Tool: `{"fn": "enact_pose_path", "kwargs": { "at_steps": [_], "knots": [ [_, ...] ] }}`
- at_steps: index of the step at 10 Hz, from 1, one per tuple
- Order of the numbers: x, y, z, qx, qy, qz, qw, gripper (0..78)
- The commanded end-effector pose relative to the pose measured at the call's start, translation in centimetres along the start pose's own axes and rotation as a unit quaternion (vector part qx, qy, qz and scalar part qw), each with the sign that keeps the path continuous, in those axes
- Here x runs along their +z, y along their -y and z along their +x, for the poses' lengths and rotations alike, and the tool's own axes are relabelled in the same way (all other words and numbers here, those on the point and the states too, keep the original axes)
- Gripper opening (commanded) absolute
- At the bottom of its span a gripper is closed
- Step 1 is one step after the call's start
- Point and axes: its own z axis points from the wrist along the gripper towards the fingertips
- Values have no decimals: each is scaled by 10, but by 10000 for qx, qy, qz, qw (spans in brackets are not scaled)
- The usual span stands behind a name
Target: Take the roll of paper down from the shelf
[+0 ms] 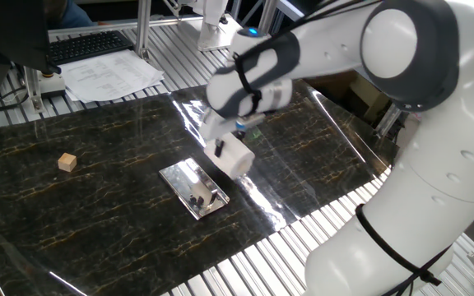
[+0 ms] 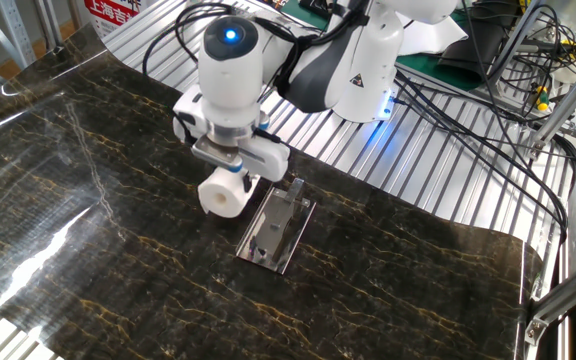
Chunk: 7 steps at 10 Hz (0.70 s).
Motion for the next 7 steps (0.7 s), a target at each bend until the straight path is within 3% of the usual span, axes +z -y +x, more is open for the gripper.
{"fn": "enact_pose_path", "kwargs": {
  "at_steps": [1, 3, 4, 7],
  "knots": [
    [5, 6, 5, 269, 32, 6, 9996, 14],
    [5, 6, 5, 267, 24, 4, 9996, 14],
    [5, 6, 5, 274, 24, 5, 9996, 775],
    [5, 6, 5, 274, 24, 5, 9996, 775]
  ]
}}
